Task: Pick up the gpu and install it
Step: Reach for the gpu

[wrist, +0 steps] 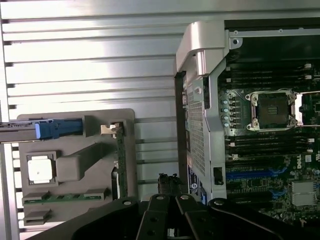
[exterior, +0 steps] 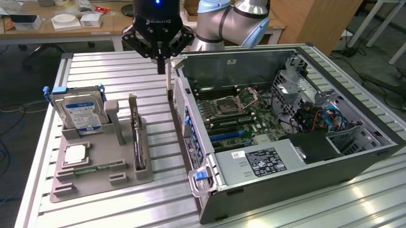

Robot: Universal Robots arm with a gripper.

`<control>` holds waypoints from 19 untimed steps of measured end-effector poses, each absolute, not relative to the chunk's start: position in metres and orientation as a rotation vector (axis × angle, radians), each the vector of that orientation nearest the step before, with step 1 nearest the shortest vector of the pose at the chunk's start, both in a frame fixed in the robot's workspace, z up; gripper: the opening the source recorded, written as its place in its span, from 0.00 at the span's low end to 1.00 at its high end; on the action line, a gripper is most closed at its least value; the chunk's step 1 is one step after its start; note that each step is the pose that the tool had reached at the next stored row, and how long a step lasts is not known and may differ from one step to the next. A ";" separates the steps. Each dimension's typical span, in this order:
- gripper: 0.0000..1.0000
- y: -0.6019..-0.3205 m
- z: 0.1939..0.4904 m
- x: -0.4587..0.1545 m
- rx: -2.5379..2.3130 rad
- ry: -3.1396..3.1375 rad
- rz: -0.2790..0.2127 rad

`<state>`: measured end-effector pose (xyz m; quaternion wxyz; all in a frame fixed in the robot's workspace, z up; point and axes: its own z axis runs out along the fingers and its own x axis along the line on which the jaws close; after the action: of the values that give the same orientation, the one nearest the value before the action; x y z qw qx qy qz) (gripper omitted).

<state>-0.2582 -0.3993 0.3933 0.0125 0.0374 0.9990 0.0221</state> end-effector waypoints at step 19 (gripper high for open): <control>0.10 -0.400 0.393 -0.281 0.117 3.114 0.069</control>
<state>-0.2807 -0.3998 0.3933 0.0125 0.0374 0.9990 0.0221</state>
